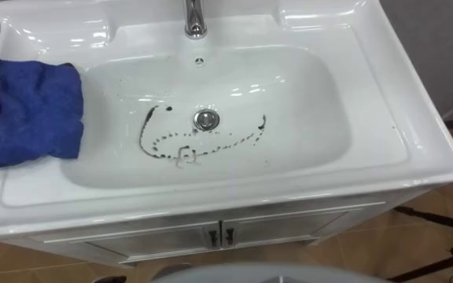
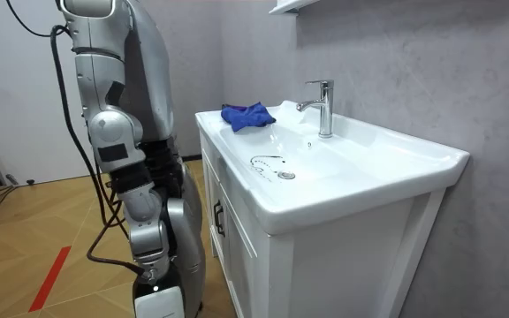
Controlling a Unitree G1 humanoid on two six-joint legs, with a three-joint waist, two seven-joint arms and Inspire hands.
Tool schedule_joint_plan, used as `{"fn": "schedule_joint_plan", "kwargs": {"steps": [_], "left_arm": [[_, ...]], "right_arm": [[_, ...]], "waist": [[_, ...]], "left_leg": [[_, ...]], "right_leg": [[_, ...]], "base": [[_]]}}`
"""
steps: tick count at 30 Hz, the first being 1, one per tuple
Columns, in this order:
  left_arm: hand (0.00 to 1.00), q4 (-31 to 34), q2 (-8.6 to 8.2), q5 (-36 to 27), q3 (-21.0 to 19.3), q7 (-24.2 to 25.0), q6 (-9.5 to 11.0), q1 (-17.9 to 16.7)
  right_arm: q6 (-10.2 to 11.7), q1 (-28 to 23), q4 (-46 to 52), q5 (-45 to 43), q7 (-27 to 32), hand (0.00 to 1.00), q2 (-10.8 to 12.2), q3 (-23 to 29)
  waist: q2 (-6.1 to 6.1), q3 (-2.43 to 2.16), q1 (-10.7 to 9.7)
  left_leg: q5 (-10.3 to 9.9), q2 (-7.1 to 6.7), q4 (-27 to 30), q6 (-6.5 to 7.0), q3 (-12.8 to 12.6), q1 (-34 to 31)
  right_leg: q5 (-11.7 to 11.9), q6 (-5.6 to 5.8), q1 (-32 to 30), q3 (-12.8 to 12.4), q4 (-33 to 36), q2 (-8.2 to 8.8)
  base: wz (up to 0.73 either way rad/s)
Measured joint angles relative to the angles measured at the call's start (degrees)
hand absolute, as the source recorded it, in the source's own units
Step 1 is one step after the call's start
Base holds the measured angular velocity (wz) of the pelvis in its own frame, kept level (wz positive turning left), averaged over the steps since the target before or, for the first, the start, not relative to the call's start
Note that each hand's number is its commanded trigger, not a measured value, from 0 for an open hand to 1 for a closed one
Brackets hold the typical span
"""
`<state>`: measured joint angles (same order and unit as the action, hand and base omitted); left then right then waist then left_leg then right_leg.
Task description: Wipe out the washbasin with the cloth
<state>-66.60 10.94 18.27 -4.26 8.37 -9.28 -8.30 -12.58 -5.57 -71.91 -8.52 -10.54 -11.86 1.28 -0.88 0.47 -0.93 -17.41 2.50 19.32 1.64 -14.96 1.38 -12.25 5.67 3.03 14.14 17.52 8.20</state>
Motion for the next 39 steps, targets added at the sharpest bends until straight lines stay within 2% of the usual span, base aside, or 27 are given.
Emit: {"fn": "schedule_joint_plan", "kwargs": {"steps": [12,24,30,39], "left_arm": [[0.00,0.07,-0.01,-0.07,1.10,-0.27,0.07,0.19],[0.00,-0.01,-0.12,0.49,0.97,-0.14,-0.38,0.02],[0.00,0.05,-0.21,1.67,0.99,0.01,-1.23,-0.05],[0.00,0.09,-0.21,-0.76,1.06,-0.18,-1.15,0.06]], "right_arm": [[0.00,-0.11,-0.67,1.40,-0.68,0.00,0.15,-0.07],[-0.09,0.09,-1.60,1.23,-0.80,0.00,0.24,-0.06],[-1.25,0.10,-1.63,1.23,-0.86,0.00,0.48,-0.04],[-1.24,0.38,-1.59,1.28,-1.38,0.00,0.48,-0.08]], "waist": [[0.06,0.00,-0.34],[0.04,0.00,0.21],[0.14,-0.03,0.26],[-0.11,-0.05,-0.16]], "left_leg": [[0.02,0.12,0.21,-0.07,0.10,-0.04],[0.05,0.17,0.25,-0.12,0.02,-0.08],[0.07,0.18,0.28,-0.12,0.10,-0.15],[0.04,0.18,0.23,-0.14,0.17,-0.21]], "right_leg": [[0.00,0.00,0.17,-0.03,0.13,-0.08],[0.00,-0.01,0.16,-0.01,0.14,-0.17],[0.00,-0.01,0.11,0.04,0.16,-0.16],[0.01,-0.01,0.05,0.12,0.11,-0.18]], "base": [[0.00],[0.00],[0.00],[0.00]]}}
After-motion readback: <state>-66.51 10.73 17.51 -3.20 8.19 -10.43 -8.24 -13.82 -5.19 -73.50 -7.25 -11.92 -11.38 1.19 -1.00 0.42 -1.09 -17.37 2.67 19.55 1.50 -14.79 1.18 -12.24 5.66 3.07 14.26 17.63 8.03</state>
